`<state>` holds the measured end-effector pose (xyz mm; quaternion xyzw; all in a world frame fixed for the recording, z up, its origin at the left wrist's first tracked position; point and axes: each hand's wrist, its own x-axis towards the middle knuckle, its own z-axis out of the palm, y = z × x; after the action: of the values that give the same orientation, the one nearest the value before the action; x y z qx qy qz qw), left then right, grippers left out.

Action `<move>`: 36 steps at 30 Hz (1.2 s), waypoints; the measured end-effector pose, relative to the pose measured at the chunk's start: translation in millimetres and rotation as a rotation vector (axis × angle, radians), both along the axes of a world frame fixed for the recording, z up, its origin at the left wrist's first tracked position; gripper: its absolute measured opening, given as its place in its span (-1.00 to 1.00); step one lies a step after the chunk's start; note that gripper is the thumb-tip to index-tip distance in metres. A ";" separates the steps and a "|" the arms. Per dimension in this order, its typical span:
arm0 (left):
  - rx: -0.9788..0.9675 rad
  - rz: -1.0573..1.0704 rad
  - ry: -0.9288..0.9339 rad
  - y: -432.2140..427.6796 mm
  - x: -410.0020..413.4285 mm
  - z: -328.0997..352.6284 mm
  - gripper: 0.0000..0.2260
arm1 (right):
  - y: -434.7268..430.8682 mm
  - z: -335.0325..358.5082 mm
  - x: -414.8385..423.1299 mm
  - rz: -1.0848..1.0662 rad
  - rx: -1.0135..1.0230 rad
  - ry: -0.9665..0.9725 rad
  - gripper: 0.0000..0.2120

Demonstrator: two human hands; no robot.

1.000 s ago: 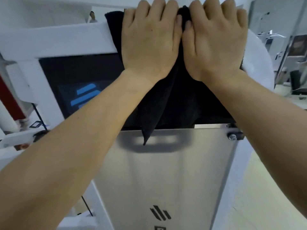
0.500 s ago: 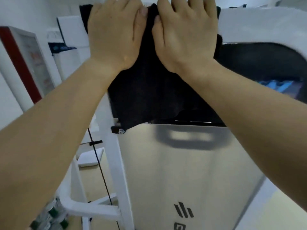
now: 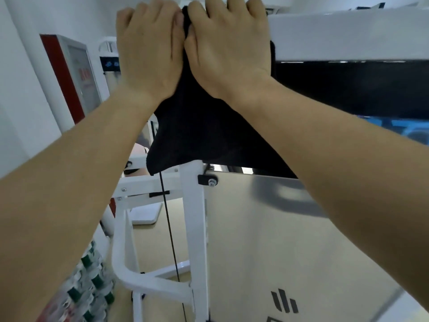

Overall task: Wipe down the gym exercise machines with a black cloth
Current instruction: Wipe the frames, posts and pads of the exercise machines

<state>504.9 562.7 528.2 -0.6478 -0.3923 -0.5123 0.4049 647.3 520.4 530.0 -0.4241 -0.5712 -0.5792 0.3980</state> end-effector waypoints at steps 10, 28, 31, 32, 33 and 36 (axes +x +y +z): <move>0.145 -0.032 -0.019 -42.9 122.9 -4.5 -0.62 | -46.9 -3.1 122.3 -0.075 0.091 0.009 -0.70; 0.348 -0.273 0.122 -100.8 290.6 2.9 -0.72 | -130.8 -11.0 280.2 -0.252 -0.062 0.239 -0.53; 0.335 -0.335 0.162 -86.5 254.3 8.5 -0.72 | -119.6 -4.1 251.6 -0.246 -0.054 0.207 -0.52; 0.308 -0.339 0.154 -80.2 238.1 10.0 -0.70 | -112.8 -1.2 237.2 -0.227 -0.049 0.183 -0.53; 0.273 -0.333 0.144 -73.1 220.4 10.8 -0.68 | -104.4 1.5 221.2 -0.205 -0.039 0.159 -0.54; 0.186 -0.294 0.117 -51.2 163.1 11.3 -0.61 | -74.7 4.8 167.9 -0.150 0.010 0.090 -0.59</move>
<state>668.0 511.5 539.5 -0.6867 -0.2203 -0.5614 0.4059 815.2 445.7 534.9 -0.4894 -0.5163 -0.5906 0.3808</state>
